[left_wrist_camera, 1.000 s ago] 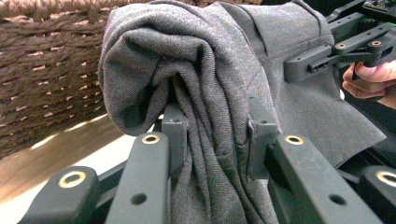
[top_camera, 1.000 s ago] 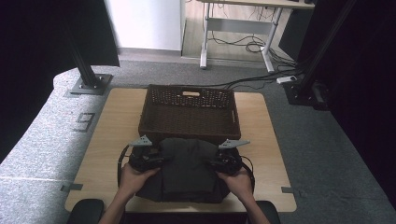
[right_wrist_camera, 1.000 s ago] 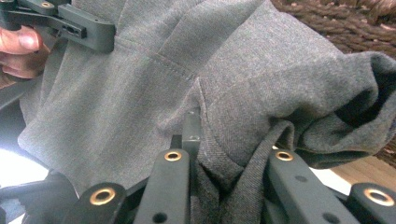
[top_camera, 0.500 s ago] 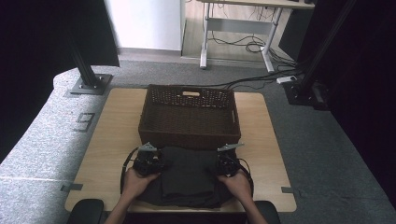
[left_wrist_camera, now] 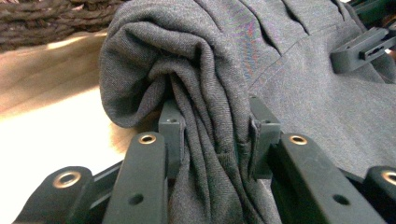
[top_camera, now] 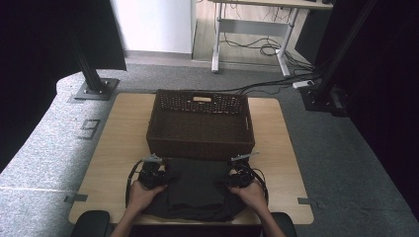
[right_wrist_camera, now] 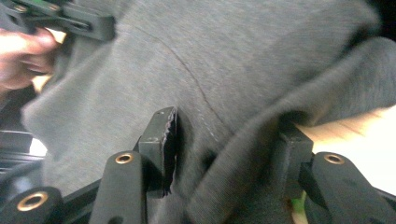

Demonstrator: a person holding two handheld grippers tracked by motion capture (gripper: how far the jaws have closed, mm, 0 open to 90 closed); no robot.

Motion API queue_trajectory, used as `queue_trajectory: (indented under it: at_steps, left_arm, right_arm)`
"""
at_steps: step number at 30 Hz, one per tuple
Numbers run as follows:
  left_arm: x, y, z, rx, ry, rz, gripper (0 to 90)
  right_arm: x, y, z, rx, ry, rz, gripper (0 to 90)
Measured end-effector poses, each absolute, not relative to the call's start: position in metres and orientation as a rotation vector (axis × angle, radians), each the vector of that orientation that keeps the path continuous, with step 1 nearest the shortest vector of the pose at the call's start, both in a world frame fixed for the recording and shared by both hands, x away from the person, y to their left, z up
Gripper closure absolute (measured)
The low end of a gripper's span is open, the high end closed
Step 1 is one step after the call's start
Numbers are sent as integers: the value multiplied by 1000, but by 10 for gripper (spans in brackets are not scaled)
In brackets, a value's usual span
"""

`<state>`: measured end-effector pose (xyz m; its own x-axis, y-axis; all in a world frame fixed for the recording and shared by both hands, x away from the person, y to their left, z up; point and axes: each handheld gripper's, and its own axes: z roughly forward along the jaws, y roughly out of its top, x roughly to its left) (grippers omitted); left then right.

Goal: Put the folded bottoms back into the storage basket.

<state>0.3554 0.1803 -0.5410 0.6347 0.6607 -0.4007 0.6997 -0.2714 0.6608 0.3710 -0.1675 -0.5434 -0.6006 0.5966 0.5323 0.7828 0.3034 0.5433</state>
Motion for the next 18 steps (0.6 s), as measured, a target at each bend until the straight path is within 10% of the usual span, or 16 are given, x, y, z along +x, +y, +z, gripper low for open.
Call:
queue_trajectory:
  at_steps: [18]
  left_arm:
    - [345,170,-530,1982,1035,-10,680]
  right_arm:
    - [352,-144,-529,-1267,-2423,-1287,727]
